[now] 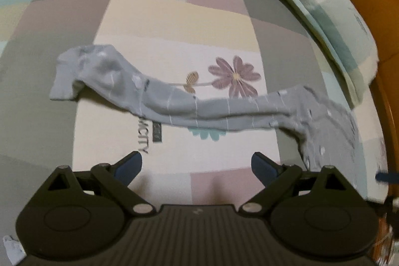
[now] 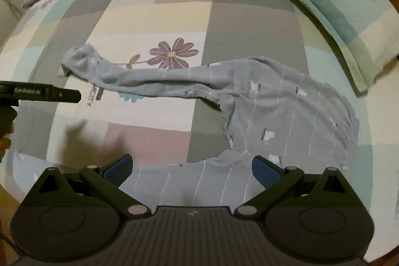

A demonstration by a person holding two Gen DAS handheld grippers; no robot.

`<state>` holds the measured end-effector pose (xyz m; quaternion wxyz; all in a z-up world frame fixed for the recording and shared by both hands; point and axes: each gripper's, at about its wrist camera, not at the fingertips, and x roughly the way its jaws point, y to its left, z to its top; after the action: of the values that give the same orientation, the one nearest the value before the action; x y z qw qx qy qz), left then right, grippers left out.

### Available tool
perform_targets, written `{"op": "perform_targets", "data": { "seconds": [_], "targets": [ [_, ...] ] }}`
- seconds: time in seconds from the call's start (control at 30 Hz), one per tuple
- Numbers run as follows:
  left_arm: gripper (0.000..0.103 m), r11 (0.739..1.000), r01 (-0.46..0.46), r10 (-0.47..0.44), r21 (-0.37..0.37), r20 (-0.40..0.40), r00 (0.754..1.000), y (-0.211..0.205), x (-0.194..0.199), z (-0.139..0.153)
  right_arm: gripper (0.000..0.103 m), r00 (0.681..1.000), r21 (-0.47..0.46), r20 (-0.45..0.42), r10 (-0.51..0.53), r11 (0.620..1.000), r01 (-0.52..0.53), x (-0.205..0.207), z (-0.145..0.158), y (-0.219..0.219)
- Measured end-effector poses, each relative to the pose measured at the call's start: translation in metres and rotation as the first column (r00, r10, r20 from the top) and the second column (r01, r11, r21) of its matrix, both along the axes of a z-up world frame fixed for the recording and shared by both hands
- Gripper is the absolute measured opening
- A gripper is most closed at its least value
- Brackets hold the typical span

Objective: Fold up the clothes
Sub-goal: 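Move both tools toward the grey pant leg lying across the sheet, then grasp the pant leg with the right tool while the left tool grasps its cuff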

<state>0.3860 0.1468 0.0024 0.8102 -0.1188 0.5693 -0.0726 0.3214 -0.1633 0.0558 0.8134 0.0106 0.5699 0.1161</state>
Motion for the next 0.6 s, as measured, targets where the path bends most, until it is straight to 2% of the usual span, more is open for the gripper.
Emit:
{"op": "perform_targets", "data": {
  "seconds": [0.07,0.17,0.33,0.43,0.5,0.6],
  "targets": [
    [0.094,0.999,-0.033,0.034,0.017,-0.008,0.999,-0.004,0.01,0.002,0.1,1.0,0.021,-0.014,0.01,1.0,-0.01,0.009,-0.004,-0.003],
    [0.094,0.992,-0.11,0.11,0.06,-0.012,0.994,-0.012,0.024,0.004,0.091,0.997,0.058,-0.017,0.081,0.995,-0.08,0.036,-0.015,-0.008],
    [0.094,0.966,-0.242,0.239,0.091,0.047,0.97,-0.025,0.037,-0.001,0.08,0.975,0.101,0.031,0.221,0.97,-0.223,0.094,-0.04,-0.028],
    [0.092,0.941,-0.32,0.314,0.111,0.07,0.947,-0.028,0.045,-0.02,0.057,0.964,0.109,0.043,0.261,0.958,-0.264,0.128,-0.059,-0.041],
    [0.087,0.92,-0.376,0.371,0.112,0.064,0.927,-0.023,0.05,-0.035,0.041,0.962,0.112,0.039,0.271,0.955,-0.274,0.147,-0.074,-0.045],
    [0.087,0.902,-0.417,0.411,0.114,0.072,0.909,-0.011,0.048,-0.055,0.031,0.961,0.123,0.045,0.274,0.953,-0.277,0.164,-0.095,-0.038]
  ]
}}
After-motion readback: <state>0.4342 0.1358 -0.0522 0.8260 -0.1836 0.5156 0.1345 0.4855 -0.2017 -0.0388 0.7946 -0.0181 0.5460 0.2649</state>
